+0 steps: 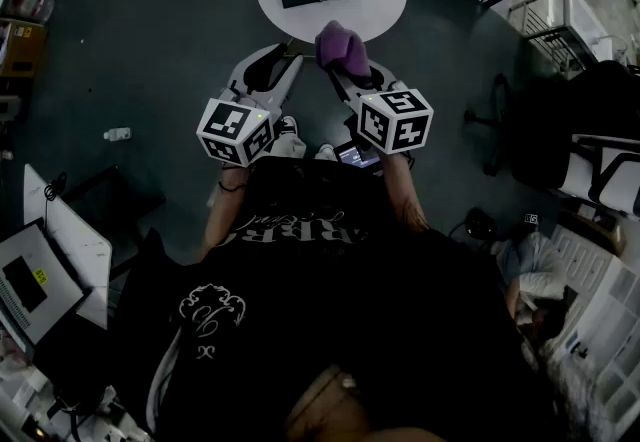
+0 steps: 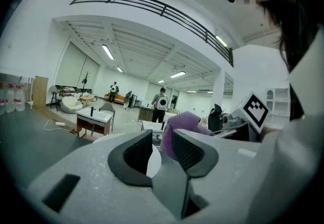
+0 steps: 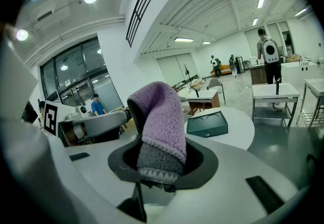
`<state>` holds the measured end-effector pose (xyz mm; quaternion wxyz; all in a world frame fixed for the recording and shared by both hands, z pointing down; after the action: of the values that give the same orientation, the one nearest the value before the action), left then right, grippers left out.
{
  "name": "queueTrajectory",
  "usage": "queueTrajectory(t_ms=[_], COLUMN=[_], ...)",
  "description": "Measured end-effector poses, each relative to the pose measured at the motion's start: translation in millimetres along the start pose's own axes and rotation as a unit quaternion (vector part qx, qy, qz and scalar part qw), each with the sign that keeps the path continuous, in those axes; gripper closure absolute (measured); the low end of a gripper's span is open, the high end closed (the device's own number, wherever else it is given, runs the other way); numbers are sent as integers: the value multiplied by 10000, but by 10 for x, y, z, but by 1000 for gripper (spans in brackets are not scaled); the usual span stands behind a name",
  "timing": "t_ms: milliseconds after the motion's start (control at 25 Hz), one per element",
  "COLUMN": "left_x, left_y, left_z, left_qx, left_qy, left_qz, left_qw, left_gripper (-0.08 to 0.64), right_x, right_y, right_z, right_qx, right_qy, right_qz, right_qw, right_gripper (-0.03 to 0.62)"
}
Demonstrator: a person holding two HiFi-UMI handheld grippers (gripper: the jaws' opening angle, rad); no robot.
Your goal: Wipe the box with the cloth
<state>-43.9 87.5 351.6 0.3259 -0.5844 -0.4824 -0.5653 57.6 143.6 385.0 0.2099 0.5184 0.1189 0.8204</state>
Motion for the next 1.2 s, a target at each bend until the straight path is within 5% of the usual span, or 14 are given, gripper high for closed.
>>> queueTrajectory(t_ms=[440,1200], left_x=[-22,-105], left_y=[-23,-88], left_z=[-165,-1270], left_qx=[136,434], left_qy=[-112,-36], left_qz=[77,21], left_qw=[9998,9990], left_gripper=[430,430], right_x=[-23,-316], right_y=[95,1030], right_z=[-11,-240], right_qx=[249,595], right_qy=[78,227], right_qz=[39,-26], right_qw=[9997,9980], right_gripper=[477,476])
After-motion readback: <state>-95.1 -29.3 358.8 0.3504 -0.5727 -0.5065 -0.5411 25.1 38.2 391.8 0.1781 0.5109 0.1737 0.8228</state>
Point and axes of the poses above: the fingertips, and each gripper's own axes: y forward along the fingers, z to its right, x out of its underside, the point moved 3 cm from there along -y, backward along the fingers, and after that the axes turned 5 degrees about y, right-handed, at the moved point
